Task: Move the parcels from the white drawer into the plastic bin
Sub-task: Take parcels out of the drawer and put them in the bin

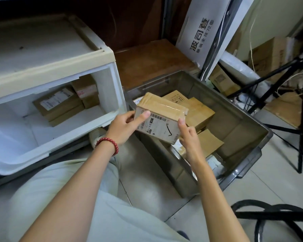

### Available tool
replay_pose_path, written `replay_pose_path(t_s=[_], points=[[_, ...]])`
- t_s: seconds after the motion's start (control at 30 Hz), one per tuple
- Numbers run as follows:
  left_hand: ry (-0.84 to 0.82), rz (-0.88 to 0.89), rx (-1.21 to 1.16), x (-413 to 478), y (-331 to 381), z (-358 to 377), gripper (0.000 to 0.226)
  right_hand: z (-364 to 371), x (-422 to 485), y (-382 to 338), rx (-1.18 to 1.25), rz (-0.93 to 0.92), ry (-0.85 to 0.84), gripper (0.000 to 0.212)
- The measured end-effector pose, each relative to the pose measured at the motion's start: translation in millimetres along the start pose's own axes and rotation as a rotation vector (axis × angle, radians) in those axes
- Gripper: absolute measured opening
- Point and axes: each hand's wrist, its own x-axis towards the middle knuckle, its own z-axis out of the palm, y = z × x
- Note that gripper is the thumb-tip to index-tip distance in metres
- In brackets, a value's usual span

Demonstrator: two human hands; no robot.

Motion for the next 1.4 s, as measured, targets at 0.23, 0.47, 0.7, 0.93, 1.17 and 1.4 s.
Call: replay_pose_path(t_s=[0.23, 0.47, 0.7, 0.93, 1.17, 1.4], points=[[0.123, 0.115, 0.156, 35, 14, 19, 0.049, -14, 19, 8, -0.029, -0.013, 0.055, 0.089], [-0.103, 0.216, 0.353, 66, 6, 52, 0.049, -44, 43, 26, 0.035, 0.08, 0.161, 0.078], [-0.217, 0.203, 0.999, 94, 5, 80, 0.064, -40, 54, 67, 0.062, 0.301, 0.159, 0.065], [-0.298, 0.217, 1.232, 116, -1, 100, 0.073, -34, 64, 85, -0.037, 0.391, 0.135, 0.066], [-0.132, 0.273, 1.322, 104, -16, 95, 0.074, -34, 71, 83, -0.229, 0.275, 0.168, 0.063], [-0.145, 0.201, 1.378, 92, -21, 78, 0.075, -38, 75, 79, -0.619, 0.174, 0.067, 0.103]])
